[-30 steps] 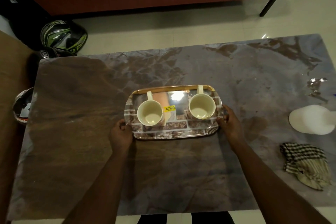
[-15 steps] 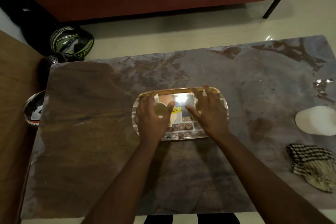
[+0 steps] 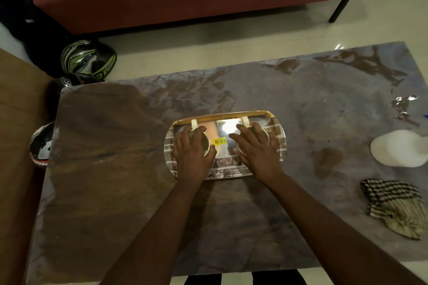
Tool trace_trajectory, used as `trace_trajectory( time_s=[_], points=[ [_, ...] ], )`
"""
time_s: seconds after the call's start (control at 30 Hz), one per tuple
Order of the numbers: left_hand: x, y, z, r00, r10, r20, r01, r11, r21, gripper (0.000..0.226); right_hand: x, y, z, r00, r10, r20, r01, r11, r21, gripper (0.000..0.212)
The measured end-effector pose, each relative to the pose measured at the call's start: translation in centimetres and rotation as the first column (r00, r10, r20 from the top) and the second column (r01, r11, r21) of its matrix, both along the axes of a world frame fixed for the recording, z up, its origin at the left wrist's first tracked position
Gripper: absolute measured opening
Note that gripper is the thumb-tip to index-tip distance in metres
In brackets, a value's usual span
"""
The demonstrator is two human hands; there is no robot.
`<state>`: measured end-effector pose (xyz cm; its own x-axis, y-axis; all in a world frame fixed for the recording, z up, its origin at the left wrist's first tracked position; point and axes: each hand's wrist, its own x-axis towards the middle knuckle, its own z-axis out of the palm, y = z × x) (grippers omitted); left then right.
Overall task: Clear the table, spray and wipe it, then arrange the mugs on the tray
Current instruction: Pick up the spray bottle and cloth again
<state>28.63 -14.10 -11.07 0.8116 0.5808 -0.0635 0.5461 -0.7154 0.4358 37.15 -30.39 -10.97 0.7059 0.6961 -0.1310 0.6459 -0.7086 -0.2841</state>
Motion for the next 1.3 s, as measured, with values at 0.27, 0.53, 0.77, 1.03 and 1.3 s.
trace_trajectory(
  time_s=[0.27, 0.53, 0.77, 1.03, 1.3],
  points=[
    [2.2, -4.5, 4.1, 0.965, -0.06, 0.255, 0.066, 0.998, -0.019, 0.057, -0.2, -2.0, 2.3, 0.995, -0.102, 0.0, 0.098, 0.96, 0.262, 0.057],
    [9.6, -15.9, 7.0, 0.863, -0.36, 0.355, 0.436, 0.884, -0.165, 0.046, 0.3, -13.4, 2.9, 0.898, -0.434, -0.07, 0.426, 0.821, 0.381, 0.047],
    [13.9, -30.4, 3.7, 0.901, -0.393, 0.183, 0.432, 0.774, -0.463, 0.069, 0.3, -26.7, 0.0, 0.754, -0.639, -0.152, 0.657, 0.729, 0.192, 0.056],
    [18.0, -40.1, 0.5, 0.956, -0.276, 0.099, 0.287, 0.821, -0.493, 0.091, -0.1, -35.3, -3.7, 0.823, -0.52, -0.229, 0.487, 0.853, -0.189, 0.075],
    [19.9, -40.4, -2.0, 0.927, -0.374, 0.026, 0.339, 0.806, -0.486, 0.1, -0.2, -36.4, -5.0, 0.87, -0.481, -0.108, 0.465, 0.874, -0.14, 0.067]
  ],
)
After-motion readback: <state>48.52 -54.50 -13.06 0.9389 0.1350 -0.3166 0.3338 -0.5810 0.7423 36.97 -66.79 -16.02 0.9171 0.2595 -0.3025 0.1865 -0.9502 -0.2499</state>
